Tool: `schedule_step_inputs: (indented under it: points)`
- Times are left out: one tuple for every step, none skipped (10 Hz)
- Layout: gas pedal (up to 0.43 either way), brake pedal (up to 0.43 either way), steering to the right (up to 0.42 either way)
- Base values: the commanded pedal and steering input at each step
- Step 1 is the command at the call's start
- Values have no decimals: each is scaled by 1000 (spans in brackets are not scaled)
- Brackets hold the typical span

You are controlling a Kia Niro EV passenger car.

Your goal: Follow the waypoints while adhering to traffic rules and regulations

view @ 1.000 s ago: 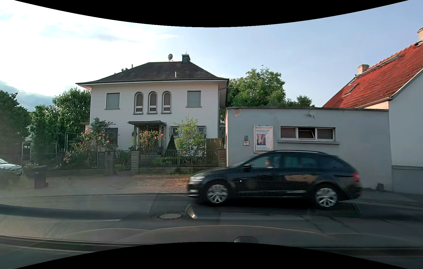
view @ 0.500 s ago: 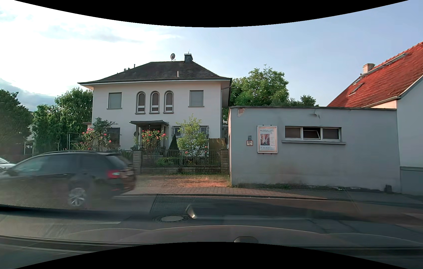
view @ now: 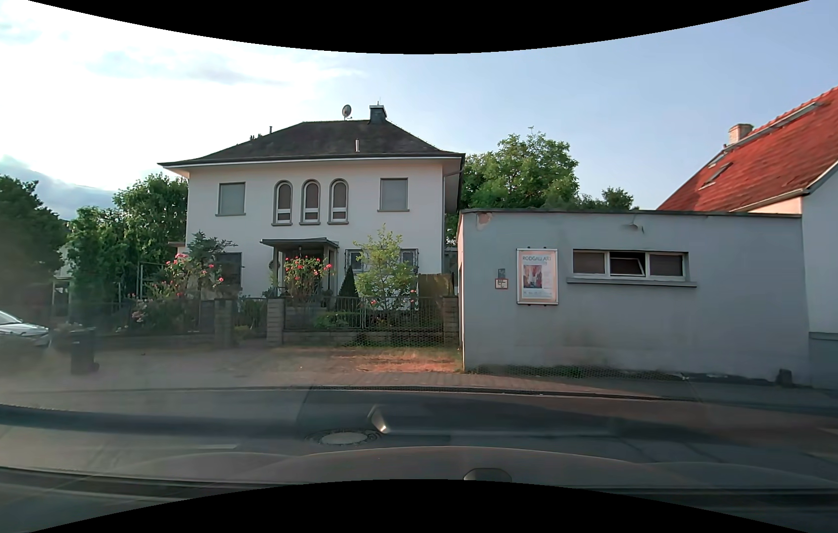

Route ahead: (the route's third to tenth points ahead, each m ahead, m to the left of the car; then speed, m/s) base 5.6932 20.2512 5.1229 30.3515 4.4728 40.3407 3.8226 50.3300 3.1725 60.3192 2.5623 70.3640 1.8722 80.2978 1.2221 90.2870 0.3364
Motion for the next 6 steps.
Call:
schedule_step_inputs:
  points:
    - [0,73,-256]
    - [0,73,-257]
    - [0,73,-257]
    - [0,73,-256]
    - [0,79,-257]
    - [0,73,-256]
